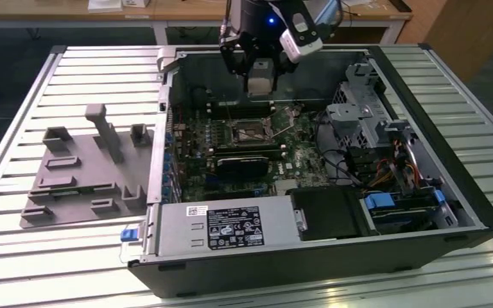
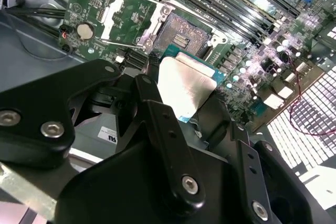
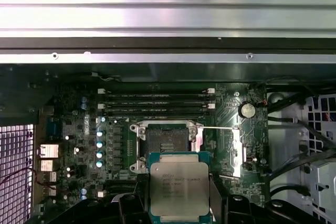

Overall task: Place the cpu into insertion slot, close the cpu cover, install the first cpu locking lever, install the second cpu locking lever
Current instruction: 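Place the cpu into insertion slot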

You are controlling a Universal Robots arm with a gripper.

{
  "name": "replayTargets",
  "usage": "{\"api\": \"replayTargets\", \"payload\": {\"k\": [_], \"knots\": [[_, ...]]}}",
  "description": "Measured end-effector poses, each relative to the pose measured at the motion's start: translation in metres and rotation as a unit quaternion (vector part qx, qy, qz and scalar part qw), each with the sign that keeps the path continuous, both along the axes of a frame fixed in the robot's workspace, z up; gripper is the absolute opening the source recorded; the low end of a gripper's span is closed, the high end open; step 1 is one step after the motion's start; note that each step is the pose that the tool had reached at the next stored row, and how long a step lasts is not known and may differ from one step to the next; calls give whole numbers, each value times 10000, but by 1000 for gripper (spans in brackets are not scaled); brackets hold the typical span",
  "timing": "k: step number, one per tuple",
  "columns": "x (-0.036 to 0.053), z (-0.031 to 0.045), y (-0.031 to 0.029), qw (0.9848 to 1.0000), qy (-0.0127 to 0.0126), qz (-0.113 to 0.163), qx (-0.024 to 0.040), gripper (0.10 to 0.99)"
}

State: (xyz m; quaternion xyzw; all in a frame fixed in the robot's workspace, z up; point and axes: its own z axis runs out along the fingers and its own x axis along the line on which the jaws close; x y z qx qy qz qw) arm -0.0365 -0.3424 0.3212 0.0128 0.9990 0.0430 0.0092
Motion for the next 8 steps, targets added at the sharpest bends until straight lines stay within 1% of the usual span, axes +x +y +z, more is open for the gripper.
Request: {"api": "replayTargets", "payload": {"k": [5,8], "knots": [[0,-68,0,10000,0,-33,-15,537],[0,-92,0,10000,0,-93,-19,537]]}}
